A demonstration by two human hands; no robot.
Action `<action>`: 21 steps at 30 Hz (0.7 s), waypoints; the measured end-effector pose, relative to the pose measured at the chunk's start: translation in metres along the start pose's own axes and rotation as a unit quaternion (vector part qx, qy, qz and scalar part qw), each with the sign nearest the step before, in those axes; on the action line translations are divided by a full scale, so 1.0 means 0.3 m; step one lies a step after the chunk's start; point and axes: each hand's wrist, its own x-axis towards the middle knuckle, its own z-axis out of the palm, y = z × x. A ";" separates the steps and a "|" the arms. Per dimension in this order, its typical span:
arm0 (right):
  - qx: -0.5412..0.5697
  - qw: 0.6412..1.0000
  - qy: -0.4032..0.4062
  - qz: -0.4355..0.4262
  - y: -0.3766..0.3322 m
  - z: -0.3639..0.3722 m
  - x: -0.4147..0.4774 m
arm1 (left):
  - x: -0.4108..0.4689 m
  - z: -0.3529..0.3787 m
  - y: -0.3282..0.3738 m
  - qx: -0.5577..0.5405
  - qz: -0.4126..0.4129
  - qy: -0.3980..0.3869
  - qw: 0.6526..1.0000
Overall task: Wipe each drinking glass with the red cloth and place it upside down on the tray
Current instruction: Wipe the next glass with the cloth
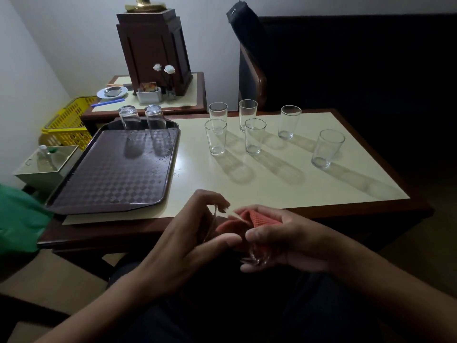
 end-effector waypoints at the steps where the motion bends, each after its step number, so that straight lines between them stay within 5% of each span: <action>1: -0.041 0.999 -0.005 -0.020 0.004 0.005 -0.003 | 0.000 0.005 -0.001 0.002 -0.012 0.018 1.000; 2: -0.163 0.983 0.008 -0.080 0.012 0.013 -0.011 | 0.009 0.009 -0.002 -0.021 -0.057 0.055 0.997; 3: -0.326 0.932 0.035 -0.156 0.016 0.022 -0.016 | 0.023 0.011 0.003 -0.070 -0.130 0.096 0.984; 6: -0.609 0.675 0.058 -0.414 0.031 0.034 0.002 | 0.051 0.008 -0.019 -0.301 -0.359 0.049 0.882; 7: -0.628 0.632 0.049 -0.452 0.037 0.025 0.007 | 0.051 0.009 -0.025 -0.363 -0.399 0.015 0.842; 9: -0.599 0.658 0.064 -0.451 0.044 0.018 0.008 | 0.046 0.007 -0.024 -0.392 -0.432 -0.013 0.812; 11: -0.490 0.772 0.116 -0.388 0.042 0.017 -0.003 | 0.042 -0.004 -0.016 -0.297 -0.364 -0.020 0.883; 13: -0.275 0.922 0.096 -0.254 0.026 0.025 -0.018 | 0.038 -0.026 0.008 -0.151 -0.199 -0.011 0.968; 14: -0.174 0.964 0.059 -0.191 0.029 0.018 -0.010 | 0.032 -0.037 0.011 -0.112 -0.137 -0.007 0.984; 16: -0.136 0.978 0.048 -0.151 0.017 0.040 -0.020 | 0.026 -0.041 0.005 -0.119 -0.126 0.001 0.985; 17: -0.242 0.948 0.066 -0.194 0.019 0.054 -0.031 | 0.030 -0.037 0.007 -0.163 -0.170 0.011 0.972; 19: -0.524 0.774 0.108 -0.338 0.023 0.079 -0.040 | 0.041 -0.028 0.005 -0.295 -0.295 0.021 0.909; 21: -0.640 0.609 0.090 -0.459 0.031 0.082 -0.033 | 0.042 -0.037 -0.007 -0.373 -0.389 -0.024 0.842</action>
